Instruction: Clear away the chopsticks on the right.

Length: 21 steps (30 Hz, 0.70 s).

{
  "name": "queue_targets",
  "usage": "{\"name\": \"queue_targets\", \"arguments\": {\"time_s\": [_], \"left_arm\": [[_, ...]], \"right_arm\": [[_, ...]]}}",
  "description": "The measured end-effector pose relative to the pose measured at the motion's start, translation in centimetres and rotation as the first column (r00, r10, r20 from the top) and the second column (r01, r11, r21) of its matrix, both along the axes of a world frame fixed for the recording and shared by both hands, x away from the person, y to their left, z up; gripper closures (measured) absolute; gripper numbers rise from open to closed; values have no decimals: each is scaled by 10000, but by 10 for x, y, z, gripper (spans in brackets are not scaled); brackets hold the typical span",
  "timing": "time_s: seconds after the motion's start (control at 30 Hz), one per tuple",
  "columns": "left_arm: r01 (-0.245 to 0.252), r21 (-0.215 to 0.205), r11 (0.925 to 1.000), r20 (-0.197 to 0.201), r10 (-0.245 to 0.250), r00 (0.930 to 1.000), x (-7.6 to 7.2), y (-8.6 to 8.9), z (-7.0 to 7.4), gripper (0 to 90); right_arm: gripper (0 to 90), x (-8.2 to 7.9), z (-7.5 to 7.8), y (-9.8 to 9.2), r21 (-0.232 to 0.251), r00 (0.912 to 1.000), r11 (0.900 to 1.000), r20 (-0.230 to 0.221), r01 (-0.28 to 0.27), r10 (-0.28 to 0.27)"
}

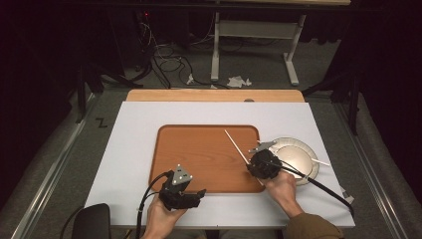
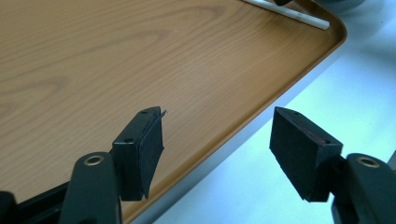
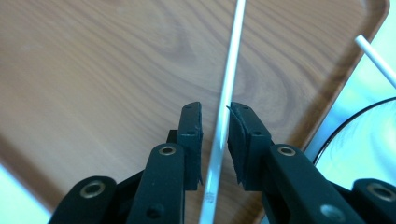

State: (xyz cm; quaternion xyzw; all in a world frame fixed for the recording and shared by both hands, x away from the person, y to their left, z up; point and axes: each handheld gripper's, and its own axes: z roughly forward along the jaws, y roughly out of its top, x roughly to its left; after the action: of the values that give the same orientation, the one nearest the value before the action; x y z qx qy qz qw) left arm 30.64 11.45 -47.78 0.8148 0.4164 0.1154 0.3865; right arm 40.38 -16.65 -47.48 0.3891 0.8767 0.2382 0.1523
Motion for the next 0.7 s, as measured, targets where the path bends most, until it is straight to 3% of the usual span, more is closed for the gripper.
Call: {"name": "queue_targets", "arguments": {"time_s": [0.2, 0.3, 0.7], "left_arm": [[204, -4, 9998, 7, -204, 9998, 4, -3, 0, 347], [300, -30, 9995, 22, -300, 9995, 7, -5, 1, 347], [901, -80, 9959, 40, -900, 9959, 17, -15, 2, 347]], "right_arm": [[741, -9, 14, -9, 436, 9991, 9985, 268, -337, 326], [742, -15, 23, -18, 725, 9984, 9971, 521, -252, 214], [743, -37, 55, -52, 857, 9914, 9963, 1302, 35, -147]]}}
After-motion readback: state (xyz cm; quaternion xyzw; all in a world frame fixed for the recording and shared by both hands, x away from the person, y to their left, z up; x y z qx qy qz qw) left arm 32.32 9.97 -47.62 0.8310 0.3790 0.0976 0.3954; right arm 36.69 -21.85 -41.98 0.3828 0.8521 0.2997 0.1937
